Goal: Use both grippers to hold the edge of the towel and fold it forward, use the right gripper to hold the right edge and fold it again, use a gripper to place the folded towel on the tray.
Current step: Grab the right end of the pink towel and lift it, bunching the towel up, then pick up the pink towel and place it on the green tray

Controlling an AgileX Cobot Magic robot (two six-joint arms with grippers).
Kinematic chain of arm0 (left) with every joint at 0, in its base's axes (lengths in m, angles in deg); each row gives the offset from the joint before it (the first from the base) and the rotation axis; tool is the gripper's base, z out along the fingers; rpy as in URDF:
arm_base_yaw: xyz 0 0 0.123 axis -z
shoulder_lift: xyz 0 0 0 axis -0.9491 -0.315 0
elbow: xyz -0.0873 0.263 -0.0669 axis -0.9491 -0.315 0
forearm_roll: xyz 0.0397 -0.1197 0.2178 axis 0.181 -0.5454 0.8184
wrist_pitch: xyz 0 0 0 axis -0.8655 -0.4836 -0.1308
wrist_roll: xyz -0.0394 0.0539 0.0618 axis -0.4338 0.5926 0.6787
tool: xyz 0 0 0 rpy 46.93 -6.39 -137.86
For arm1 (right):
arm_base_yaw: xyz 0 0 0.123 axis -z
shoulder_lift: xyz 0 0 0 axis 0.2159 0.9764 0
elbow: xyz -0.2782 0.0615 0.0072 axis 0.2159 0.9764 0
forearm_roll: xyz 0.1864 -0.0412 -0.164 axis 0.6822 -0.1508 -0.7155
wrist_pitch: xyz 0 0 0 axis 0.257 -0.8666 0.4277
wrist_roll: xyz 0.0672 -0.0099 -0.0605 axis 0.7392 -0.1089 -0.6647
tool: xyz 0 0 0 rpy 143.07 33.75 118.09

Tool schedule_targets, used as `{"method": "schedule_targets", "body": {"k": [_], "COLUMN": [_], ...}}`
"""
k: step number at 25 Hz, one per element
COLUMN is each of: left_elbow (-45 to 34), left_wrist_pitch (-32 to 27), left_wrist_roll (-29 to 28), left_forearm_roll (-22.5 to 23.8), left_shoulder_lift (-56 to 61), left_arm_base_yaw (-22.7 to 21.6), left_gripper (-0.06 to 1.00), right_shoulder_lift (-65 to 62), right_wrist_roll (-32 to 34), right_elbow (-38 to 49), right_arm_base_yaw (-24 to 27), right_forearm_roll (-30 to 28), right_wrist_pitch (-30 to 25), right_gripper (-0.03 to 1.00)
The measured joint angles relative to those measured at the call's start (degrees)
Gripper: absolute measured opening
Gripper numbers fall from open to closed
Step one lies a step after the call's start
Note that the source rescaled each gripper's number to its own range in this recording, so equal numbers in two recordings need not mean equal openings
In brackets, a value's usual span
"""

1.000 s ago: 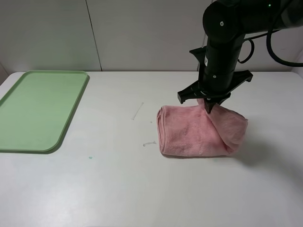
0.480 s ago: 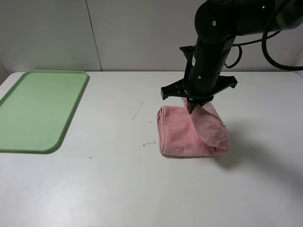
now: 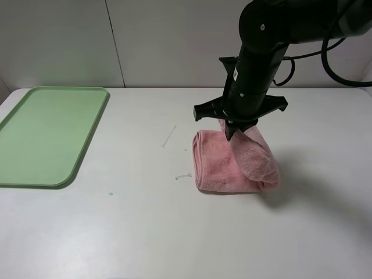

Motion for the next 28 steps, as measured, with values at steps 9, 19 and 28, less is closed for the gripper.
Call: {"method": "schedule_targets", "body": {"k": [9,19,28], "left_elbow": [0.0,0.0,0.0], "left_wrist_pitch": [0.0,0.0,0.0], "left_wrist_roll": [0.0,0.0,0.0], "left_forearm_roll": [0.0,0.0,0.0], "left_shoulder_lift": [0.0,0.0,0.0], "left_arm_base_yaw": [0.0,0.0,0.0], "left_gripper": [0.98,0.98,0.98], "right_shoulder_lift": [0.0,-0.41,-8.8], "right_wrist_roll": [-2.67,-4.35,-8.95], "right_elbow": [0.0,0.0,0.0], "right_arm_base_yaw": [-0.05,-0.05,-0.05], "right_forearm_roll": [7.68,9.74,9.81], "right_wrist_pitch": [1.27,0.01,-12.44], "right_gripper": [0.95,1.0,1.0]}}
